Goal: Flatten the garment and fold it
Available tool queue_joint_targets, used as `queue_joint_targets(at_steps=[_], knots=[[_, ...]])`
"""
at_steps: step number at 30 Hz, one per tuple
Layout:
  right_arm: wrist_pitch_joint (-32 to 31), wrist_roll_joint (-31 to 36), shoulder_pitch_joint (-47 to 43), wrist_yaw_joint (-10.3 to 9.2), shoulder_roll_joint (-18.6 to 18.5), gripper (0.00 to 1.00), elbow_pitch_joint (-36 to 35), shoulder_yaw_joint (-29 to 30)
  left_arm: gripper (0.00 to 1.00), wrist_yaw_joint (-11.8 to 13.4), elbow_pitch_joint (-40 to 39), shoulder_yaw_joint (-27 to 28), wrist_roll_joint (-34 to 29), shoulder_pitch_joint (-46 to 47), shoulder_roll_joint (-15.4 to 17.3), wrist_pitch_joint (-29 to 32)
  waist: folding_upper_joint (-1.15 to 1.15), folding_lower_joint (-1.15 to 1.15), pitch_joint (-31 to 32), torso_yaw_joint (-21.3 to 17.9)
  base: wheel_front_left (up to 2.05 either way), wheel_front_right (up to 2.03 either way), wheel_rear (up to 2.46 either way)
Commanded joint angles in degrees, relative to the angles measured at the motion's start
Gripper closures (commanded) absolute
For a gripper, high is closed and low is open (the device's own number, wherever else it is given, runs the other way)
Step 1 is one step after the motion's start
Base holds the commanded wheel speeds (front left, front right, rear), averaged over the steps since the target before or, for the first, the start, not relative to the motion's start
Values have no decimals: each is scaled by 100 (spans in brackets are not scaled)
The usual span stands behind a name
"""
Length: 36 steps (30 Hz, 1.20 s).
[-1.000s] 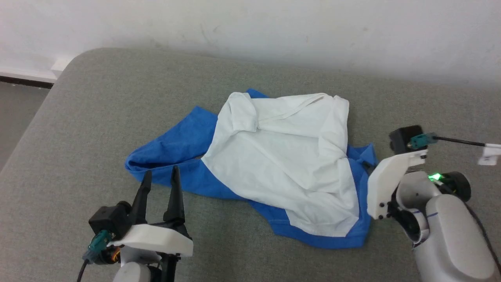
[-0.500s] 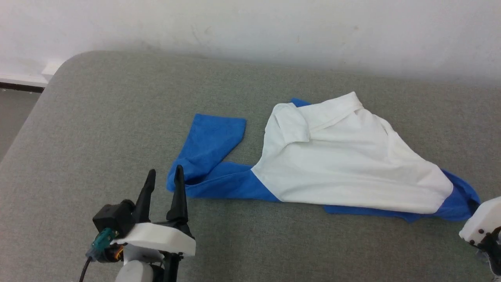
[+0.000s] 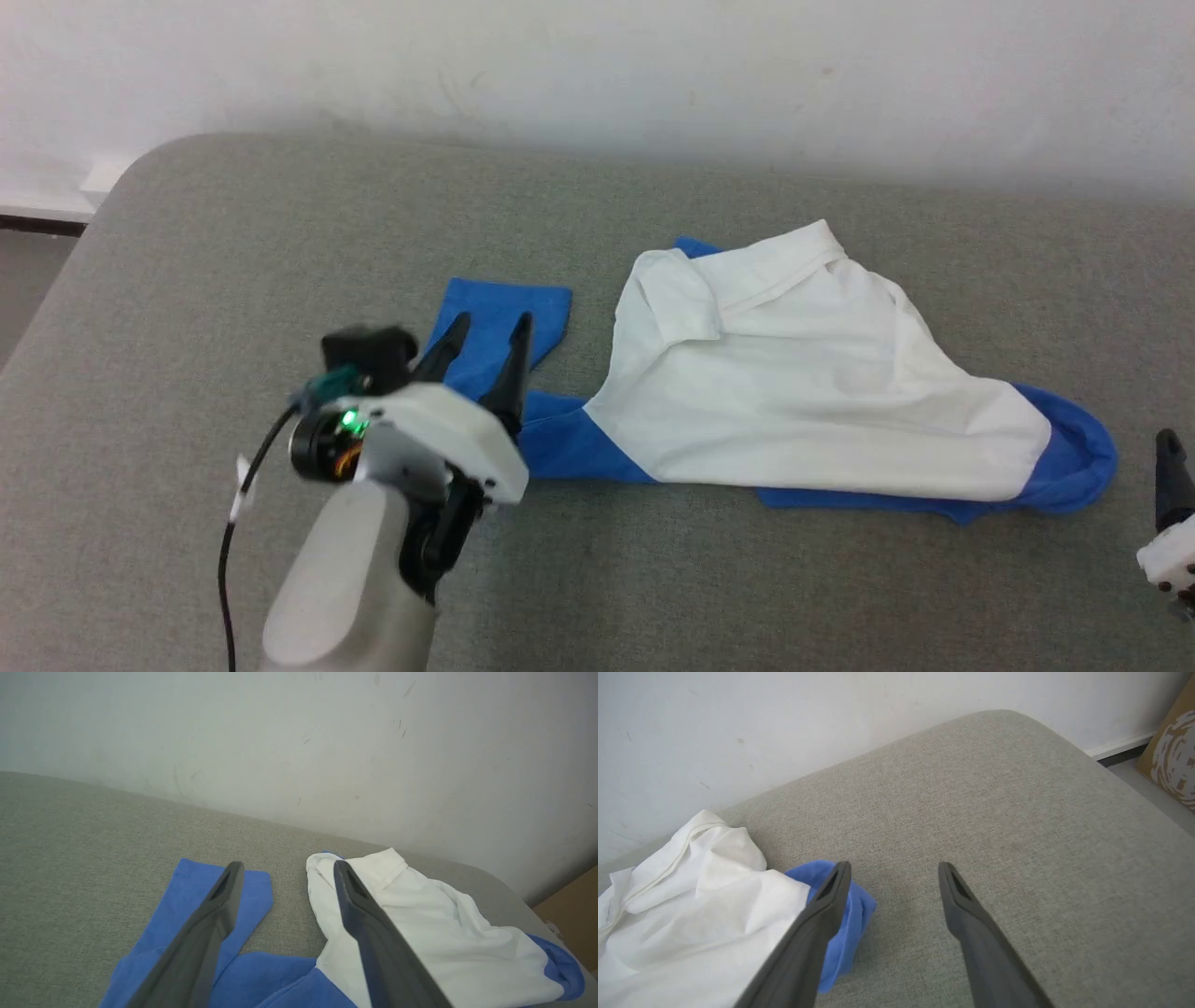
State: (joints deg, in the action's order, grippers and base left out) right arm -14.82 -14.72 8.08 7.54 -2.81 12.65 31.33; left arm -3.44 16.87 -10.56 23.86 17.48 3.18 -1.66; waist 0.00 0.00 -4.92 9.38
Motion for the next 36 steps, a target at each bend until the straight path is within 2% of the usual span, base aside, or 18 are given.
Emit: queue_joint_targets(at_steps=[1,7,11,16,20,22,23,29,36], knots=[[40,-16,-46,-5,-7,0,-157,-39,0,31,191,-118,43,455,6,455,0,0,-71,-145,0,0,0],[-57,-118,11,-5,-7,0,-543,-298,0,138,1312,-738,-48,1686,-12,2241,0,0,-376,-613,0,0,0],[-94,-193,65,-5,-7,0,-604,-443,0,152,2036,-1105,-290,2168,36,3009,0,0,-623,-917,0,0,0],[-34,-321,80,-5,-7,0,-571,-574,0,270,2691,-1200,-473,2509,204,3210,0,0,-881,-1191,0,0,0],[40,-345,102,-5,-7,0,-513,-615,0,196,3035,-1203,-417,2630,224,3236,0,0,-1008,-1292,0,0,0],[66,-350,119,-5,-7,0,-484,-637,90,111,3170,-1235,-399,2666,235,3246,0,0,-1041,-1316,0,0,0],[78,-349,130,-5,-7,0,-468,-653,100,74,3220,-1227,-370,2680,241,3229,0,0,-1052,-1322,0,0,0],[140,-380,242,-5,-7,0,-417,-828,100,109,3286,-947,-193,2952,439,2739,0,0,-1146,-1360,0,0,0],[215,-498,406,-5,-7,0,-431,-1195,100,471,3086,-479,-227,3839,1102,1833,0,0,-1465,-1624,0,0,0]])
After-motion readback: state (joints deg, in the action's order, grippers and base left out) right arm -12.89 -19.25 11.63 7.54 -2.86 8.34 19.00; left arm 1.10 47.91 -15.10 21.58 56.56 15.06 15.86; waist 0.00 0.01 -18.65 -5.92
